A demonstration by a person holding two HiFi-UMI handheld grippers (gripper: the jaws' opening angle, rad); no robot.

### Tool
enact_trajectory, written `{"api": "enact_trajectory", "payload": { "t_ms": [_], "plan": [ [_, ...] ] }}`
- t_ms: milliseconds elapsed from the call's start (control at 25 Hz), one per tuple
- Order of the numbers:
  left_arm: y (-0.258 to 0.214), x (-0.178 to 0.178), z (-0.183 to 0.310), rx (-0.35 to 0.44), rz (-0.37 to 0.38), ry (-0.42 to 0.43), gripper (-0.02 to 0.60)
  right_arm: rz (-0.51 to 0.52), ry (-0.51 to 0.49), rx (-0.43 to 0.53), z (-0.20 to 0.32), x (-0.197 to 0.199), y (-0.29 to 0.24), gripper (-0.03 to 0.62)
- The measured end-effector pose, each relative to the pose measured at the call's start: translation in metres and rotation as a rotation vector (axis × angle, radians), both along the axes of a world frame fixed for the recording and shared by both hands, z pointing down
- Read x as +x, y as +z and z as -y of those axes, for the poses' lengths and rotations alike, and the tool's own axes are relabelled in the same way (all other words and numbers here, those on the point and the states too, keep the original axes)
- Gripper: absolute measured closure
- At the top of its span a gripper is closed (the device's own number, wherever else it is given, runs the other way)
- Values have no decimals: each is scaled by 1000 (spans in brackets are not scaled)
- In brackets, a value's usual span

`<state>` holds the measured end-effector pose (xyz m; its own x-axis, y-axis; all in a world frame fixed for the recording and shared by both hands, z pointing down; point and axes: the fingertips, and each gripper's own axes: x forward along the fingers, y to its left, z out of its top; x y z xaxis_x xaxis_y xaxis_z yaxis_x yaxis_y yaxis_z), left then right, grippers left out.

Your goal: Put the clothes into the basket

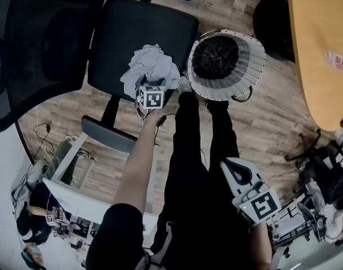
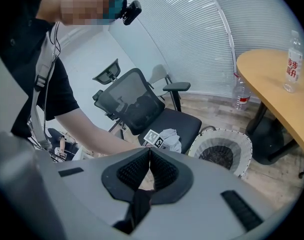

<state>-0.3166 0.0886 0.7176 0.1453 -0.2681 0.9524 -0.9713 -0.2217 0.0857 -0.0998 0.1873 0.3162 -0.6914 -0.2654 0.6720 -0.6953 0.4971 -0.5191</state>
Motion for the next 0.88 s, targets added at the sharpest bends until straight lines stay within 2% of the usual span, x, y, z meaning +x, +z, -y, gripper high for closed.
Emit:
{"api": "enact_trajectory", "payload": {
  "t_ms": [120,240,440,640,880],
  "plan": [
    [6,2,-1,-10,18,16,232,-7,-27,-19,-4,-2,2,577],
    [12,2,0,-22,30,26,233,14,-18,10,1,-6,2,577],
    [21,4,-2,-47,42,65,237,-14,-15,-10,1,-1,5,577],
    [21,-3,-2,-55,62,64,302,-15,7,-17,2,-2,5,577],
    [16,-5,2,-70,73,70,352,-14,-1,-17,7,-7,4,577]
  ]
}}
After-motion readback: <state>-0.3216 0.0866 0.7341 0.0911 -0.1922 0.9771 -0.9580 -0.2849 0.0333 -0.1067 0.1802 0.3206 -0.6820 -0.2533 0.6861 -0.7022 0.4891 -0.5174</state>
